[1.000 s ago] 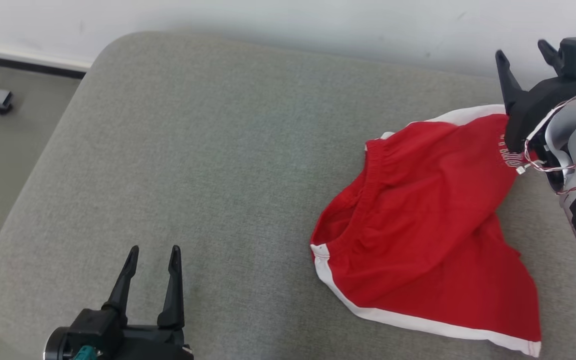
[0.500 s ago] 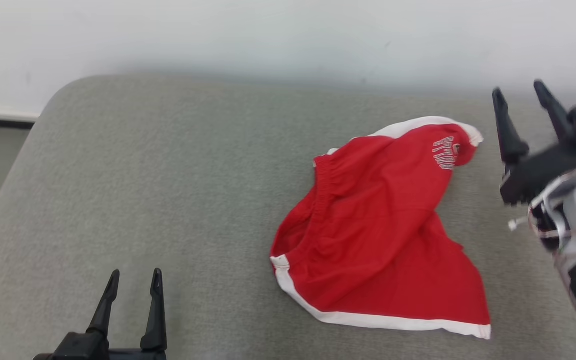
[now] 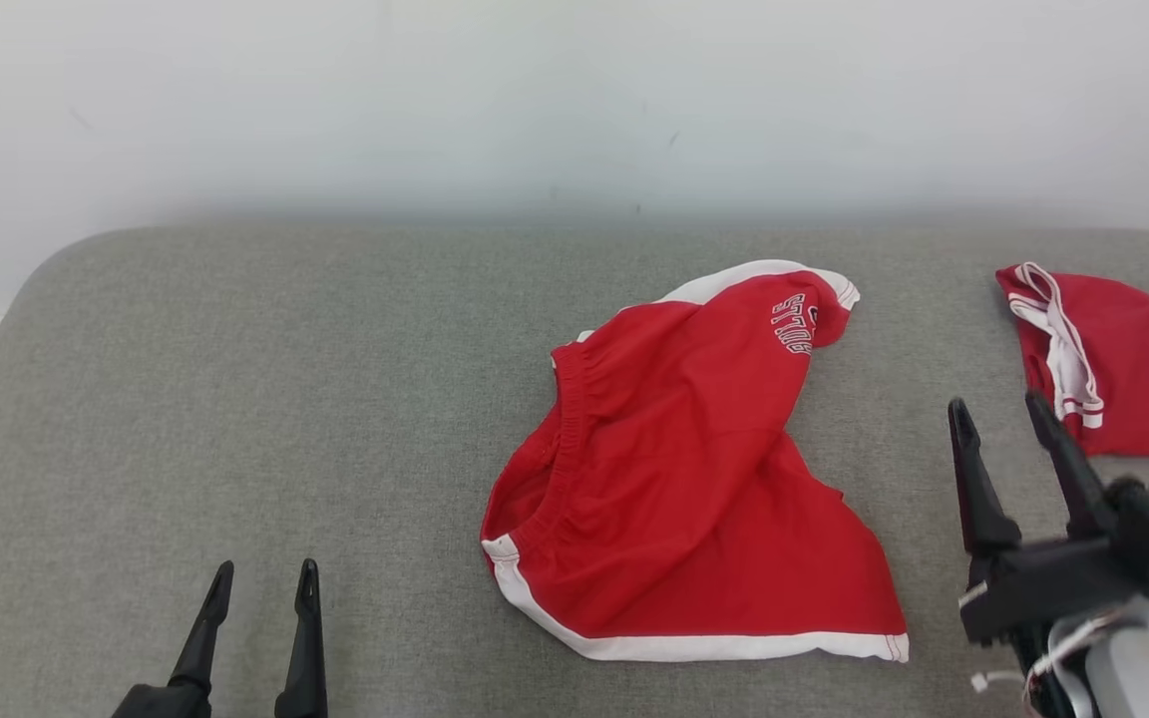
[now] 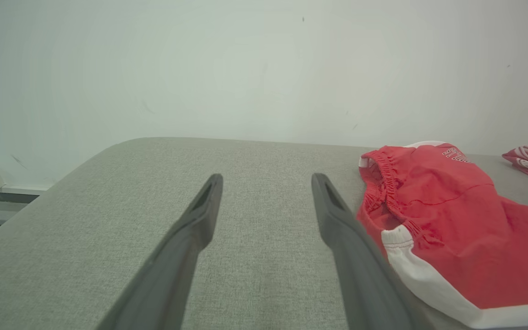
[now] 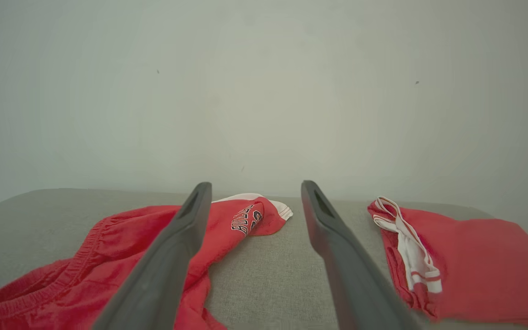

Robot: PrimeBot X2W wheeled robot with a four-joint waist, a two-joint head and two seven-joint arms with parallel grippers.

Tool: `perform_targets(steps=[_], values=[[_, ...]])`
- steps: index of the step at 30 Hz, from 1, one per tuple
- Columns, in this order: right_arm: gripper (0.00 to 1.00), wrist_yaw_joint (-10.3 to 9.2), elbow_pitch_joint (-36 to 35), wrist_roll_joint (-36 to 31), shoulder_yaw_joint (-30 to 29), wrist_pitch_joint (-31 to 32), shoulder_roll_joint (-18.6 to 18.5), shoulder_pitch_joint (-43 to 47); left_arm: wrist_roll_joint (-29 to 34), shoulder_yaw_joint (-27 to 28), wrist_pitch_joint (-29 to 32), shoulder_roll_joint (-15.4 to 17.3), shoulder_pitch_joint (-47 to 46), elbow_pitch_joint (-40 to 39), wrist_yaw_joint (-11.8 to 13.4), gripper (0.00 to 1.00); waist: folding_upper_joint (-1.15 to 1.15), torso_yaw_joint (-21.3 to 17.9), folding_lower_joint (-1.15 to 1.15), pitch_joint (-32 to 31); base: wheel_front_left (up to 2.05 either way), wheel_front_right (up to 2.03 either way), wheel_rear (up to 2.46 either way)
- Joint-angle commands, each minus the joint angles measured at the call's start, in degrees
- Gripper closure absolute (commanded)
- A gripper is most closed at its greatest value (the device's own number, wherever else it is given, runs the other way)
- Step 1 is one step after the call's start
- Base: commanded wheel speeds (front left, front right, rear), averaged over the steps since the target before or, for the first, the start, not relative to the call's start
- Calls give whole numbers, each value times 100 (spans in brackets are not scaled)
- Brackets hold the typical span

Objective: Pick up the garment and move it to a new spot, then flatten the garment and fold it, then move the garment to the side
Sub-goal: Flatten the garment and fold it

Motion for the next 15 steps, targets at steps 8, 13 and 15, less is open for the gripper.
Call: perform_targets(steps=[8,13,15], values=[[0,-16,-951,-216,-433,-1,471,1273,30,27,-18,35,135,-26,-4,0,0,-99,1,-93,0,0,0],[0,-16,-1269,-321,-585,-1,755,1786,22,48,-17,35,159,-24,-8,0,0,-123,1,-103,0,0,0],[0,-16,-1333,-335,-628,3,849,1910,17,58,-17,41,169,-23,-9,0,0,-137,1,-103,0,0,0]])
